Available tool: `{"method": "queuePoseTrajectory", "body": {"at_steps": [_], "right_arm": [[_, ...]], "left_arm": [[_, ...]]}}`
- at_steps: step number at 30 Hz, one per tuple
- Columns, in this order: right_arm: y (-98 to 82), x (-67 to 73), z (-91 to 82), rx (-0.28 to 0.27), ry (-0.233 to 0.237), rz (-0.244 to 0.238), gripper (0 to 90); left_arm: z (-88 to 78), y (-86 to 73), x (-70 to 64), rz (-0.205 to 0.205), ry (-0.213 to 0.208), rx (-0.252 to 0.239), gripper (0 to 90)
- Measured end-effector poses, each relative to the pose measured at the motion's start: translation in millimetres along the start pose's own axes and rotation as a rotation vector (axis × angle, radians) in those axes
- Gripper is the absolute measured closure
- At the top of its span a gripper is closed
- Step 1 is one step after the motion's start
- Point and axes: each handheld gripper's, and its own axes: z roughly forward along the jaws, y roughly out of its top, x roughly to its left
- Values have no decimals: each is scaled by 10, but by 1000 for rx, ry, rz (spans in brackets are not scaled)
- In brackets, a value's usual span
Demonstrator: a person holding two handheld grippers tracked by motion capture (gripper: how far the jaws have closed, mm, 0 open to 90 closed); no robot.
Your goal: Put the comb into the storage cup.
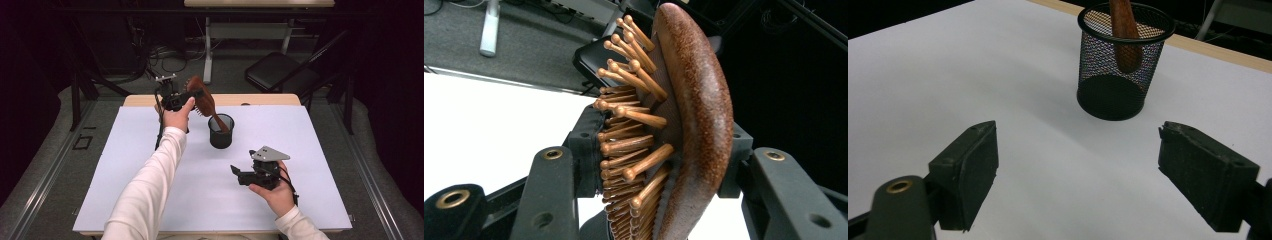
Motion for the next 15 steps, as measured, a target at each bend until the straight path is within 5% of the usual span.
{"method": "queuePoseTrajectory", "body": {"at_steps": [15], "right_arm": [[-8, 6, 22, 19, 13, -3, 140]], "left_arm": [[50, -75, 0, 15, 8, 0, 504]]}}
